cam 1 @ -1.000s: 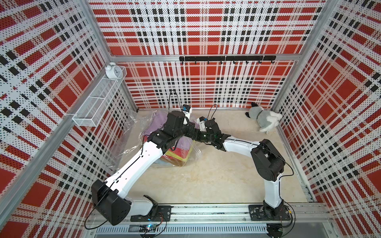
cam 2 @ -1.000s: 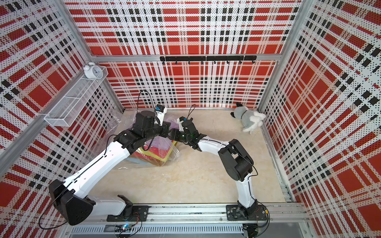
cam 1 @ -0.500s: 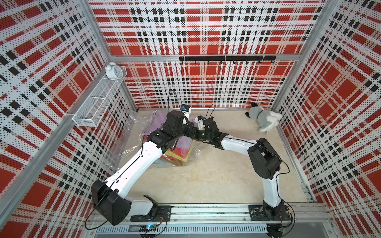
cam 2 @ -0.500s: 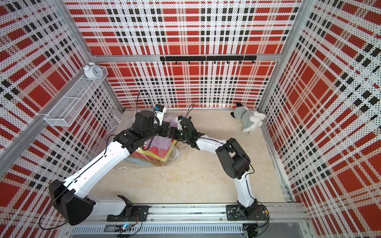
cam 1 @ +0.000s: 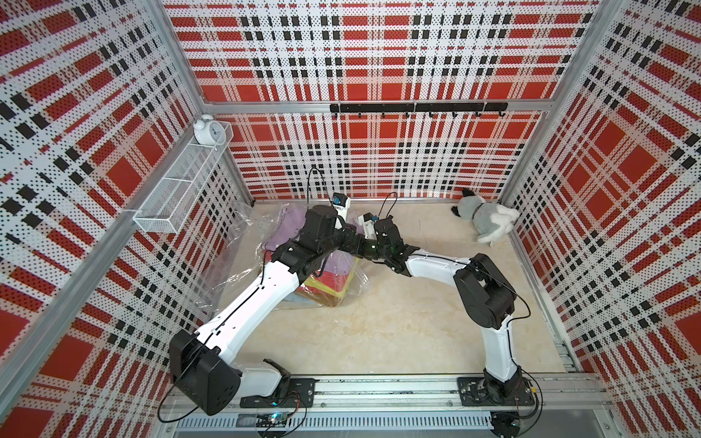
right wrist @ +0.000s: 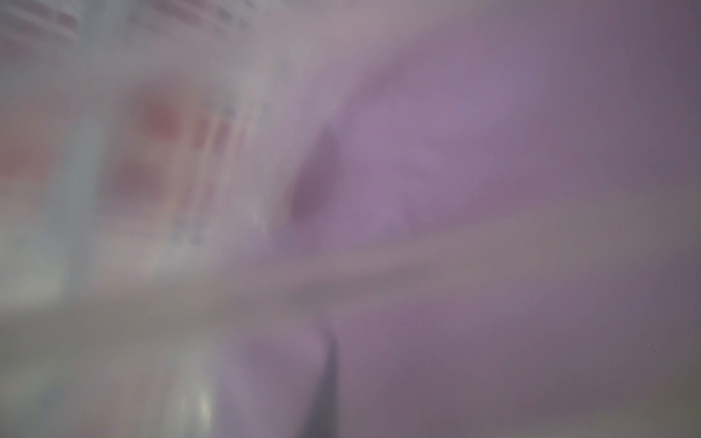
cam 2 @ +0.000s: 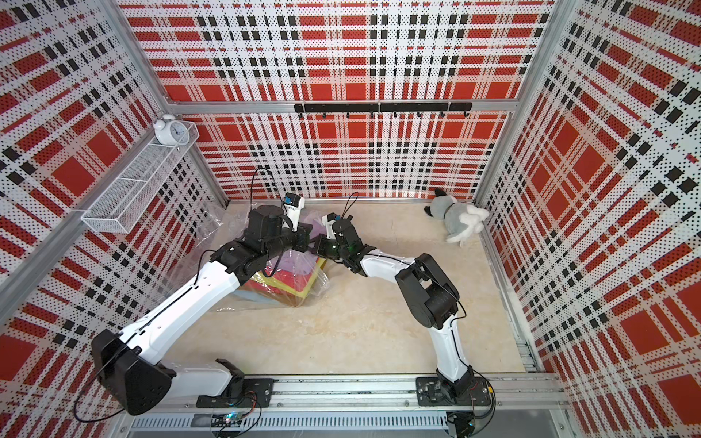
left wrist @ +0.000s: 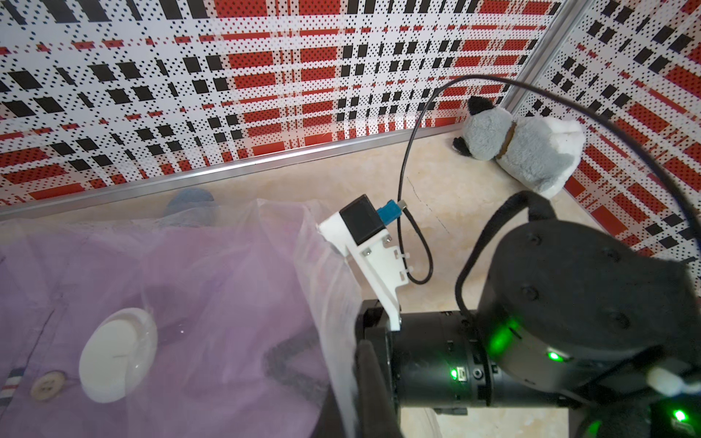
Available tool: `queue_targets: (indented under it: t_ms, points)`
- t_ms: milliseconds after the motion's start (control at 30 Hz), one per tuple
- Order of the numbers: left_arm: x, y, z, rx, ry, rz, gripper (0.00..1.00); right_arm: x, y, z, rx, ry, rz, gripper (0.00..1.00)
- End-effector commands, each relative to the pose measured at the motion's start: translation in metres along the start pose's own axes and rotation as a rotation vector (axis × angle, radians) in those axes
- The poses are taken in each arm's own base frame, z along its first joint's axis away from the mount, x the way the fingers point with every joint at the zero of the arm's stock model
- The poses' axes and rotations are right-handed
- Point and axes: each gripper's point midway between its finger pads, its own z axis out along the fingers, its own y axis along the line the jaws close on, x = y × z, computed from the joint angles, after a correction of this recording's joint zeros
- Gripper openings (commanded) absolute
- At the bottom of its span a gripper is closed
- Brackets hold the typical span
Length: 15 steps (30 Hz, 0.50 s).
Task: Take the trousers out of the vacuum bag
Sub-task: Take out the trousers from the vacuum bag.
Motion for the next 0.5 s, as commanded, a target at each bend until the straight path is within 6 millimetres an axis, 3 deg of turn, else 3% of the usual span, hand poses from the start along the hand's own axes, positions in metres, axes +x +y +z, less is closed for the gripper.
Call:
queue_targets:
  t_ms: [0,200,467]
  points:
    - [-0.020,0.004,-0.011,0.000,-0.104,-0.021,0.00,0.000,0.017,-0.004,-0.059,-0.015,-0.046,0.00]
    - [-0.019,0.014,-0.011,-0.026,-0.122,-0.036,0.00,0.003,0.026,-0.011,-0.048,0.021,-0.147,0.00]
    - [-0.014,0.027,-0.004,-0.002,-0.124,-0.070,0.00,-0.004,0.032,-0.046,0.070,-0.021,-0.287,0.00]
